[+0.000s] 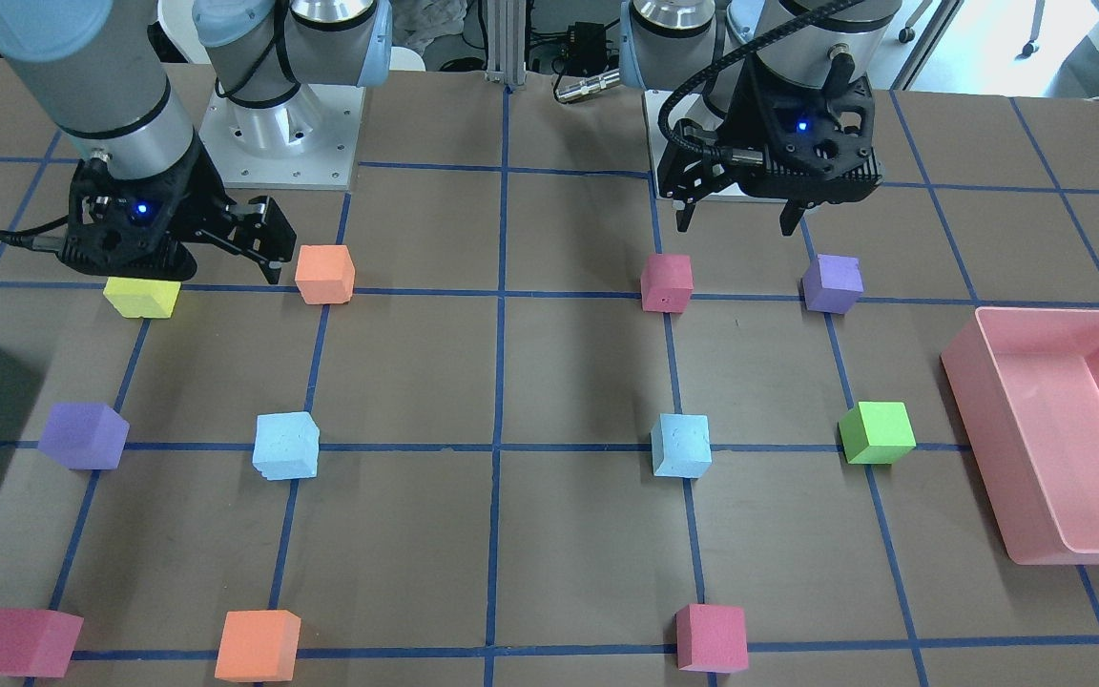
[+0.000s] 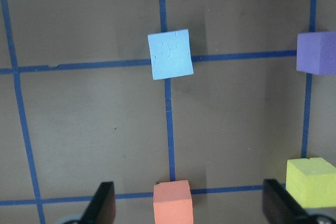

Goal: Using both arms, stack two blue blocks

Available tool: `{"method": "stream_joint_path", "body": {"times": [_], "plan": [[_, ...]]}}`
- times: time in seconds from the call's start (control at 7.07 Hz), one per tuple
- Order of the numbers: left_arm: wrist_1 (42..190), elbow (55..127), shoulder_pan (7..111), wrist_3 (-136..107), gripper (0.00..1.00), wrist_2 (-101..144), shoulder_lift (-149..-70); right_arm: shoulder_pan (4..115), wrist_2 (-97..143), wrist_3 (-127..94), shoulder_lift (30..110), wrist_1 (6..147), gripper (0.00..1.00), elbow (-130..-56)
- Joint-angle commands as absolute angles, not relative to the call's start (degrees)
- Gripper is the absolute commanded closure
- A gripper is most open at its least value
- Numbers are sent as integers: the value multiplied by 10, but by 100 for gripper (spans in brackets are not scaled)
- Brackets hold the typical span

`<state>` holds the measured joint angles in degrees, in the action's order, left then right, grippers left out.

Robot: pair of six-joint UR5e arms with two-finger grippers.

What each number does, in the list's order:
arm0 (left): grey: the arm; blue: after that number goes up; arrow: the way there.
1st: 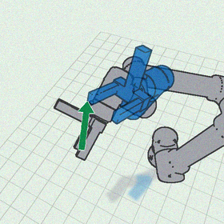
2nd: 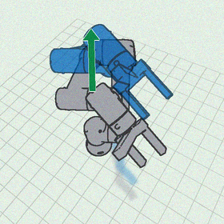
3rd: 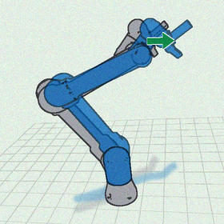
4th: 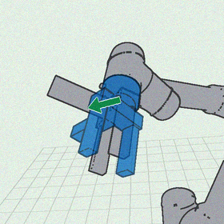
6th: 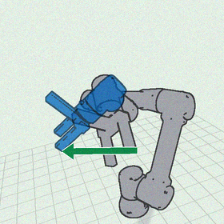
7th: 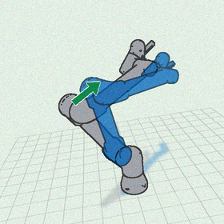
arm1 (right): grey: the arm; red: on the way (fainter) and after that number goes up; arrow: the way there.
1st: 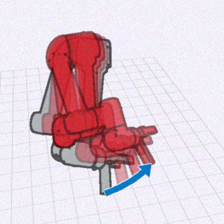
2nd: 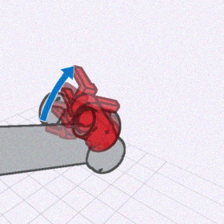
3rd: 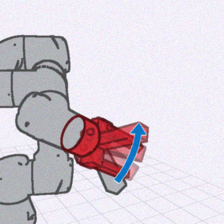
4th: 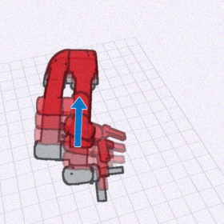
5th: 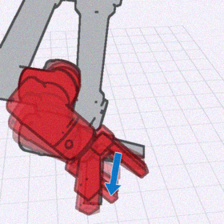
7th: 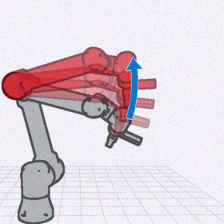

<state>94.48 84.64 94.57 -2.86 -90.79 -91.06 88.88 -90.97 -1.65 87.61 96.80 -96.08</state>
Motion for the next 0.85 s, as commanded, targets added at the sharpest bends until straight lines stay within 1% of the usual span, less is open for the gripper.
{"method": "stream_joint_path", "body": {"times": [0.0, 0.14, 0.42, 0.71], "plan": [[945, 846, 946, -29, 0, -908, -911, 889, -909, -13, 794, 1056, 0, -976], [945, 846, 946, -29, 0, -908, -911, 887, -915, -11, 759, 1116, 0, -976], [945, 847, 946, -29, 0, -908, -911, 886, -912, 49, 722, 1132, 0, -977], [945, 847, 946, -29, 0, -908, -911, 886, -905, 48, 672, 1163, 0, -983]]}}
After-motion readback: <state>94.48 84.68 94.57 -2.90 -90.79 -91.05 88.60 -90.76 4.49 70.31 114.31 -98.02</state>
